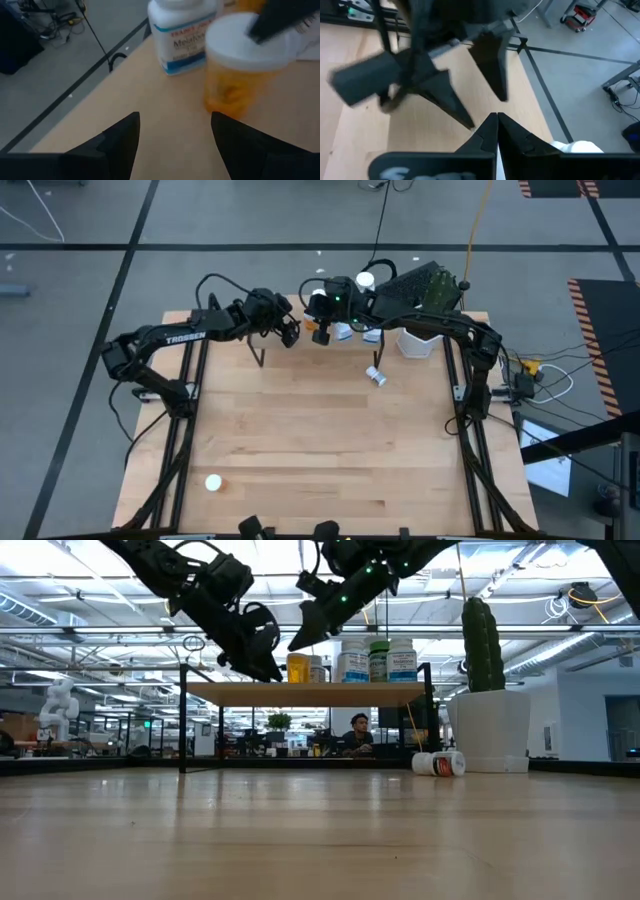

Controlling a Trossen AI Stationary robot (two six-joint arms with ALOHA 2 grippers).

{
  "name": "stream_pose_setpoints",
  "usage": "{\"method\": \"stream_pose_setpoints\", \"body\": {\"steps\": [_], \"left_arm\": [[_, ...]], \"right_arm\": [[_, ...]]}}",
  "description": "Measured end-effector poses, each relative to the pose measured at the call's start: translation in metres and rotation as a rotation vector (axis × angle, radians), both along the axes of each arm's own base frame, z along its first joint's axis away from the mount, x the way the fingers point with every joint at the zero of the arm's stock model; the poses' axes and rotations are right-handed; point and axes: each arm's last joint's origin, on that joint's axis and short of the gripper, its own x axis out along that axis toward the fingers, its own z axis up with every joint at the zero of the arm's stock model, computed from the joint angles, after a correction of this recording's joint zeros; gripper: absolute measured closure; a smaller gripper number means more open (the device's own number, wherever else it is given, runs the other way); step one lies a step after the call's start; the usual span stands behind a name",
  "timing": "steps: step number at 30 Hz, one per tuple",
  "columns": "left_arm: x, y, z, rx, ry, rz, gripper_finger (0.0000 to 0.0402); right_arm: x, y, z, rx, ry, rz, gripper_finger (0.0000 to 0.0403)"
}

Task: Pick and place medicine bottles onto shelf by color
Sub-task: Put the top orange pill bottle on the shelf

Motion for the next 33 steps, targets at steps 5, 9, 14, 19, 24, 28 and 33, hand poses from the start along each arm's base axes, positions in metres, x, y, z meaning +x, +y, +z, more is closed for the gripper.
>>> {"method": "stream_pose_setpoints", "body": {"steps": [5,9,14,19,24,28,33], "left_arm": [[0.006,0.003,-0.007,-0.002,-0.007,0.001,0.0156],[0.007,0.003,-0.008,-0.002,-0.007,0.001,0.0156],[0.008,0.004,-0.006,0.009,-0.029,0.003,0.0156],[0.008,0.005,-0.006,0.014,-0.034,0.004,0.0156],[0.008,0.005,-0.005,0.014,-0.042,0.006,0.0156],[0.008,0.005,-0.005,0.015,-0.042,0.006,0.0156],[0.008,0.005,-0.005,0.015,-0.042,0.006,0.0156]], "right_arm": [[0.000,0.000,0.000,0.003,0.005,0.001,0.0403],[-0.002,0.000,-0.002,0.011,0.024,0.000,0.0403],[-0.002,-0.002,-0.004,0.017,0.036,-0.005,0.0403],[-0.001,-0.003,-0.007,0.021,0.043,-0.007,0.0403],[-0.001,-0.004,-0.011,0.065,0.047,0.012,0.0403],[-0.001,-0.005,-0.011,0.078,0.045,0.012,0.0403],[-0.002,-0.004,-0.009,0.068,0.040,0.012,0.0403]]}}
